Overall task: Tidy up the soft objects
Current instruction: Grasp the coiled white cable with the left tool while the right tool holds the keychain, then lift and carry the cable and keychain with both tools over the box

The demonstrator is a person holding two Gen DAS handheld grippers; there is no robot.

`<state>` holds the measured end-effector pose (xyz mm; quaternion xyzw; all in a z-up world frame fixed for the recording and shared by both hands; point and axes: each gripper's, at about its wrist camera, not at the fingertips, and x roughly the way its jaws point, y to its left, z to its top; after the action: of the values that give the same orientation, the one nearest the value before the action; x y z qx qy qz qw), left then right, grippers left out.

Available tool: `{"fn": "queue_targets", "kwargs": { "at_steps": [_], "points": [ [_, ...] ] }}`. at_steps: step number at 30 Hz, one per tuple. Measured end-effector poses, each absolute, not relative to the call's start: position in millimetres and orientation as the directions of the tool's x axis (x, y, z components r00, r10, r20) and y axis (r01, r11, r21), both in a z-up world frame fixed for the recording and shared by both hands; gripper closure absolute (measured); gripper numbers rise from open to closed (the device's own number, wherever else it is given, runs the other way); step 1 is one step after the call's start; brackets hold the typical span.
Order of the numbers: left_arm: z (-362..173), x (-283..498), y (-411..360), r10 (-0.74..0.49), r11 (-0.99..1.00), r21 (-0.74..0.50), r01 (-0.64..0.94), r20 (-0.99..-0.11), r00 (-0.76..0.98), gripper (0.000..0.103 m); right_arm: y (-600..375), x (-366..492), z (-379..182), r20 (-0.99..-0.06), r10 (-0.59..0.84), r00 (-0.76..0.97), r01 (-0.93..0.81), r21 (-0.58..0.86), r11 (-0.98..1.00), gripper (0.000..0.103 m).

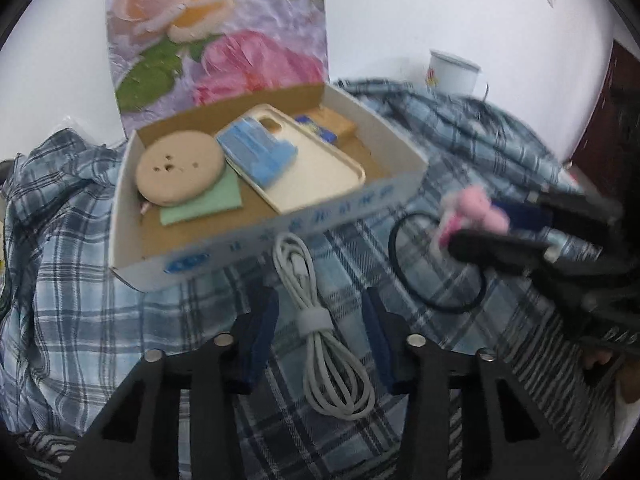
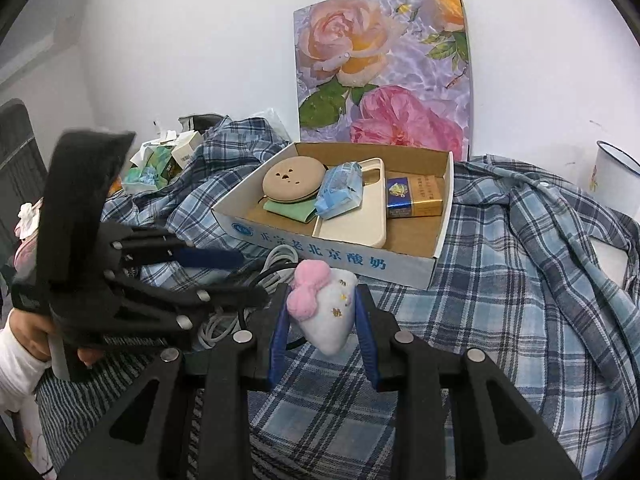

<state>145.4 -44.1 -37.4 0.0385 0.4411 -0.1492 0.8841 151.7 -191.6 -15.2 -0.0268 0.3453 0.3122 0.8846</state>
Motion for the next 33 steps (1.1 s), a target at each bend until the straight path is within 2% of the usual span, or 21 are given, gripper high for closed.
{"fn": "queue_targets", "kwargs": {
  "at_steps": [1, 6, 10, 19, 27, 33],
  "points": [
    [-43.2, 145.8, -47.5, -0.219, 0.951, -0.048, 0.305, -0.801, 0.558, 0.070, -191.8, 151.7, -15.2, -0.628, 0.534, 0.567, -0.570, 0.170, 0.804, 0.072],
    [-57.8, 147.2, -49.3, -0.191, 0.954, -0.024, 0.299, -0.817, 0.544, 0.072, -192.3, 151.8, -15.1, -0.626, 0.531, 0.571, -0.565, 0.170, 0.807, 0.072],
    [-60.2, 147.8, -49.0, -0.196, 0.953, -0.027, 0.302, -0.815, 0.545, 0.082, -191.6, 150.9, -14.8, -0.628, 0.529, 0.571, -0.567, 0.164, 0.807, 0.072],
    [-48.9, 141.2, -39.2, -0.246, 0.952, -0.078, 0.295, -0.768, 0.592, 0.083, -190.6, 147.2, -14.2, -0.611, 0.528, 0.590, -0.565, 0.155, 0.810, 0.072],
    [-24.0, 124.9, -35.3, -0.261, 0.953, -0.068, 0.297, -0.681, 0.684, 0.083, -190.8, 138.9, -5.1, -0.555, 0.537, 0.635, -0.578, 0.120, 0.807, 0.072],
    [-15.1, 122.1, -29.4, -0.271, 0.954, -0.080, 0.290, -0.651, 0.709, 0.083, -188.2, 129.1, 4.1, -0.501, 0.535, 0.680, -0.583, 0.073, 0.809, 0.072]
  ]
}}
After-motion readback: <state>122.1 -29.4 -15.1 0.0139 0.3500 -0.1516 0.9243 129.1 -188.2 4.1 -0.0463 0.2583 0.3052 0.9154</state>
